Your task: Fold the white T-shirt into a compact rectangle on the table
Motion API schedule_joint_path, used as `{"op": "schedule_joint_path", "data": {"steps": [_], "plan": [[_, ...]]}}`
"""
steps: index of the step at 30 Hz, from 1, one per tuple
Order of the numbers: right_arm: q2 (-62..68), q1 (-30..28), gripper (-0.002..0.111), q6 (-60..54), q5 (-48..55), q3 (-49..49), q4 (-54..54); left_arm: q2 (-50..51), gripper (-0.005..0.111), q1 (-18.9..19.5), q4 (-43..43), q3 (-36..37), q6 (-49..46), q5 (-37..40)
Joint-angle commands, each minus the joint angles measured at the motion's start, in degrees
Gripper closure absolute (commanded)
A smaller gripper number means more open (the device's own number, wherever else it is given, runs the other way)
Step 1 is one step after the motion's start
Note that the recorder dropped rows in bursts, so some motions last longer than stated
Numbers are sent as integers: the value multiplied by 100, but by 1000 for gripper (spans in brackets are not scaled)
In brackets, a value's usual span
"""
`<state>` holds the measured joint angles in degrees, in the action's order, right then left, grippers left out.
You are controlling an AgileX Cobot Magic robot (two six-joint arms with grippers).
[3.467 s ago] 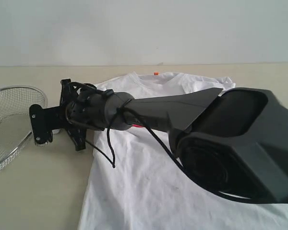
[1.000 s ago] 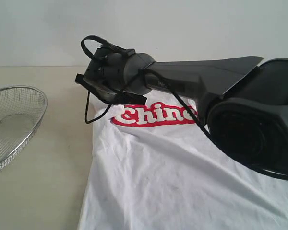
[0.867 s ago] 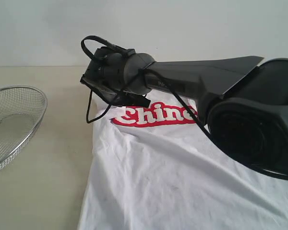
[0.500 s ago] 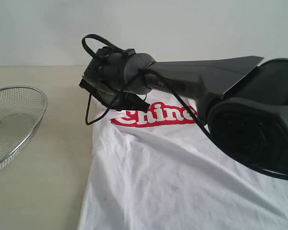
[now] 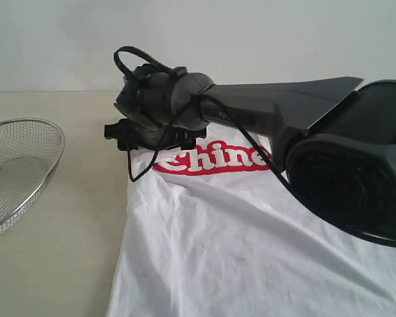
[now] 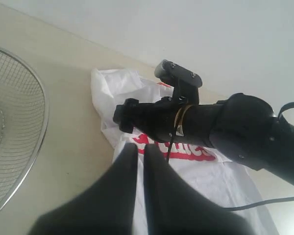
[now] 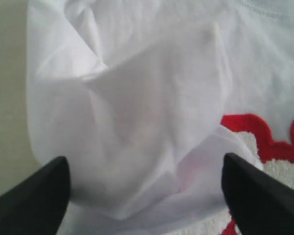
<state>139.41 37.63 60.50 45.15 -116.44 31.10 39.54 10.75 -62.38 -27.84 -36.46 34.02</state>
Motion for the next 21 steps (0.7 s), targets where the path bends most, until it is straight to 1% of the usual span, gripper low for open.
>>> {"op": "schedule_joint_path", "data": {"steps": [1,4,8,12,13,14,15,17,19,20,21], "plan": [[-225,-49,31,-736,53,-26,-286,-19,102,2,10,27,-71,38],[-500,-49,38,-761,43,-26,-271,-19,102,2,10,27,-91,38],[-864,-49,35,-761,195,-26,-270,-19,102,2,36,27,-155,27],[-1097,-38,36,-958,767,-26,-278,-19,102,2,51,27,-197,103],[-1160,-38,39,-1041,943,-26,-300,-19,102,2,51,27,-230,146],[-1195,-38,44,-1188,1180,-26,-362,-19,102,2,51,27,-302,221],[-1223,-38,53,-1336,1394,-26,-410,-19,102,2,51,27,-367,316],[-1275,-38,72,-1468,1749,-26,-526,-19,102,2,51,27,-499,486],[-1340,-27,98,-1396,2096,-26,-572,-19,102,2,96,27,-512,574],[-1362,-27,108,-1342,2274,-26,-570,-19,102,2,113,27,-512,605],[-1411,6,107,-1249,2442,-14,-478,-19,102,2,164,27,-512,631]]}}
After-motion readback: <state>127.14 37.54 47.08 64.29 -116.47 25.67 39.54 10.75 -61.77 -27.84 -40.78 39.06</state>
